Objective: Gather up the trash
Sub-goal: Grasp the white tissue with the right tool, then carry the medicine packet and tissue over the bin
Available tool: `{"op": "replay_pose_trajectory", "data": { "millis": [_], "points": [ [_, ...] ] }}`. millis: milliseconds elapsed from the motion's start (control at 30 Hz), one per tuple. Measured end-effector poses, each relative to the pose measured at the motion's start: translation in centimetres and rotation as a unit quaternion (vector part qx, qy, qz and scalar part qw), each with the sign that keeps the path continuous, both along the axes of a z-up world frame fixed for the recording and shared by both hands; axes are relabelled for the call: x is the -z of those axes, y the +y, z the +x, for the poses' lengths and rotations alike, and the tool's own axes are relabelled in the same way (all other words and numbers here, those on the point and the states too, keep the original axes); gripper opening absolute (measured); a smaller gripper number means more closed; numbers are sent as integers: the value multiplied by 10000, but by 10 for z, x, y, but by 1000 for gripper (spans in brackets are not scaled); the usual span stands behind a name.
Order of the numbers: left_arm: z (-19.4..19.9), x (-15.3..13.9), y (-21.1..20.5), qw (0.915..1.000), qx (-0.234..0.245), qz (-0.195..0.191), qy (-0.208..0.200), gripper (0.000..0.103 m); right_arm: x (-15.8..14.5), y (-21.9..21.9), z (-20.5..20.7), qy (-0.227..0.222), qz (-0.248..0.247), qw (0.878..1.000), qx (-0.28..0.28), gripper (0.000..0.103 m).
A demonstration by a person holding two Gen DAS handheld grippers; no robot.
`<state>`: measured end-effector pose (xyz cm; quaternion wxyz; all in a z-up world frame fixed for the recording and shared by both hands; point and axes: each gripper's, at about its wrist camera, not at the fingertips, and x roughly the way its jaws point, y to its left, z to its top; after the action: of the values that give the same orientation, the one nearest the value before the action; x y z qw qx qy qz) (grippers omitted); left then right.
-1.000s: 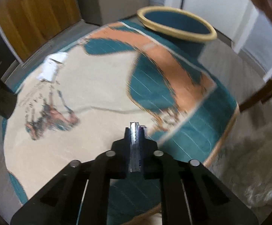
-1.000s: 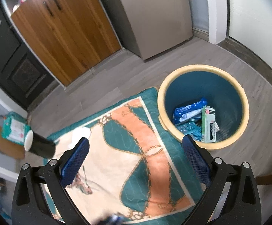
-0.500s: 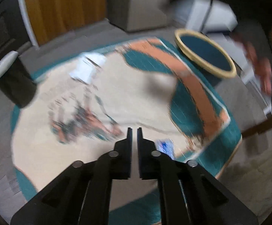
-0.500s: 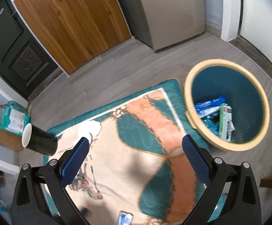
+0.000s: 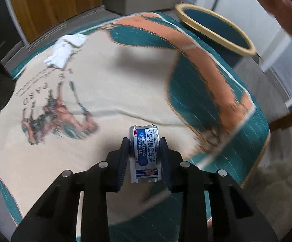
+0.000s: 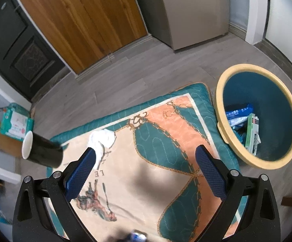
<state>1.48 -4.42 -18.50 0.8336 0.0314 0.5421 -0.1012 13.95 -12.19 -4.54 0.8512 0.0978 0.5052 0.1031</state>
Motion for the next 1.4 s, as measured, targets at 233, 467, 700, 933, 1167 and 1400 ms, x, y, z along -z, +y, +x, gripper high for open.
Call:
{"op": "replay_pose_trajectory", "data": {
  "millis": [233, 467, 700, 933, 1167, 1400],
  "points": [
    [35, -23, 72, 9925, -1132, -246, -390, 30, 17, 32, 8, -45, -451, 9980, -443, 98],
    [54, -24, 121, 9827, -1757, -11, -583, 30, 48, 84, 17, 48, -528, 9927, -1080, 96],
    [58, -20, 151, 9769, -2064, 71, -546, 30, 75, 131, 27, 15, -501, 9838, -1720, 92],
    [58, -17, 151, 9776, -2028, 119, -556, 30, 101, 145, 34, 80, -1113, 9758, -1882, 64],
    [58, -24, 146, 9787, -1931, 227, -659, 30, 90, 139, 29, 52, -964, 9729, -2103, 9],
    [60, -40, 137, 9779, -1878, 253, -880, 30, 54, 99, 2, -223, -851, 9719, -2184, 9]
  ]
}}
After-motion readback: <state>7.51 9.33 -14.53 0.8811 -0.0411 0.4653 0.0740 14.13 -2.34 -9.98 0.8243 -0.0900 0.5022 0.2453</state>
